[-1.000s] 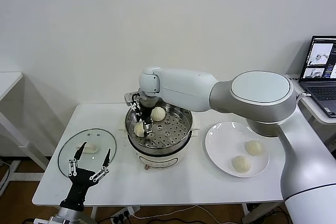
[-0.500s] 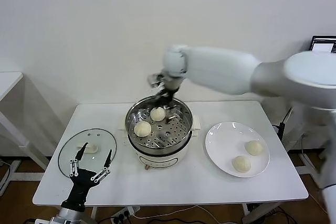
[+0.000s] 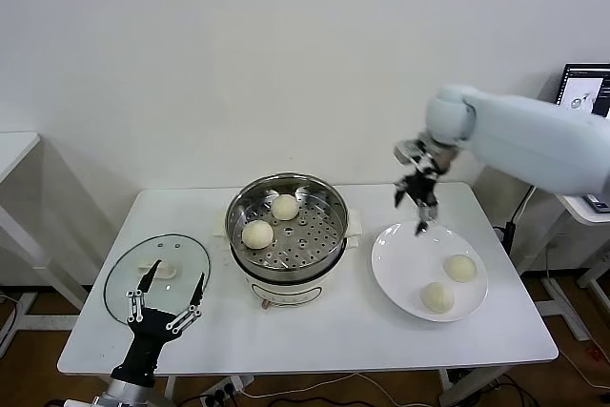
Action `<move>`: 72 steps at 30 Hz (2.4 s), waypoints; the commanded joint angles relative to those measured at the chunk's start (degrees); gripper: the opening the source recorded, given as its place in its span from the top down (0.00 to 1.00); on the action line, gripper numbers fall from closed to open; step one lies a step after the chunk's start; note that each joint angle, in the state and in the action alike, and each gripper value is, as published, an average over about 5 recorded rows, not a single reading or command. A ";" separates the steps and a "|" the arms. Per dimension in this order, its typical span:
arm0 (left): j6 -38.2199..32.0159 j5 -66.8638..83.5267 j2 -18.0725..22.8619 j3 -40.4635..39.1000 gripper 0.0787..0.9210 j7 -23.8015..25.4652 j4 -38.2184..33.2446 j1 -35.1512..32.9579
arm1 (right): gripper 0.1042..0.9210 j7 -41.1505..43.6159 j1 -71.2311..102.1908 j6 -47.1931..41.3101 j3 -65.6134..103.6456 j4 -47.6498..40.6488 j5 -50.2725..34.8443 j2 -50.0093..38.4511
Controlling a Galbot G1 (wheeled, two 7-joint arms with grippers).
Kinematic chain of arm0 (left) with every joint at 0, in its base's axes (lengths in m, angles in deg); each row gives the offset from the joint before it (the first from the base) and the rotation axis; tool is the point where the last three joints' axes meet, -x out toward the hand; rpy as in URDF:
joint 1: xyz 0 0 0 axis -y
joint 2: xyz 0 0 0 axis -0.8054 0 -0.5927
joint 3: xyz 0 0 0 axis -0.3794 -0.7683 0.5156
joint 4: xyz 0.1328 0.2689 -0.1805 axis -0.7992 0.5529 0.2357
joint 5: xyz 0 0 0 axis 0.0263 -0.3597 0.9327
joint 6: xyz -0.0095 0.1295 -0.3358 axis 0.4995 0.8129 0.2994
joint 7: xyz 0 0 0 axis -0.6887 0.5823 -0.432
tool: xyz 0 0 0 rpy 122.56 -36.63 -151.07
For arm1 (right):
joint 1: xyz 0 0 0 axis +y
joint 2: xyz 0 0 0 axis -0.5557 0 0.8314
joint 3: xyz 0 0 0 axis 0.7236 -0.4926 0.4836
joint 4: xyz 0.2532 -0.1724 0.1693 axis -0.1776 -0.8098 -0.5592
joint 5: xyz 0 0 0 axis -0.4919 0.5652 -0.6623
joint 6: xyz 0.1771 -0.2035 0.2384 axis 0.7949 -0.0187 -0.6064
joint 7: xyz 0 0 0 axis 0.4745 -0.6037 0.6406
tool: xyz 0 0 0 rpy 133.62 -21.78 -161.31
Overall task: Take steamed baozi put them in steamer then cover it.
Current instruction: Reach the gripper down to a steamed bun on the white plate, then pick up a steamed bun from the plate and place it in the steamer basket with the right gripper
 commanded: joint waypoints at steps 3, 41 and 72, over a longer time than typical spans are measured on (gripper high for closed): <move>0.02 -0.09 0.26 0.51 0.12 0.01 0.51 -0.10 | 0.12 -0.27 12.84 0.64 3.19 2.95 5.69 -7.98; -0.31 -0.07 0.53 1.29 0.12 -0.18 1.04 -0.26 | 0.29 -7.71 20.43 -1.77 8.83 -1.25 8.86 -6.14; -0.36 0.00 -0.14 0.83 0.12 -0.31 0.12 0.04 | 0.37 -2.43 -10.24 37.55 13.16 11.06 18.77 18.62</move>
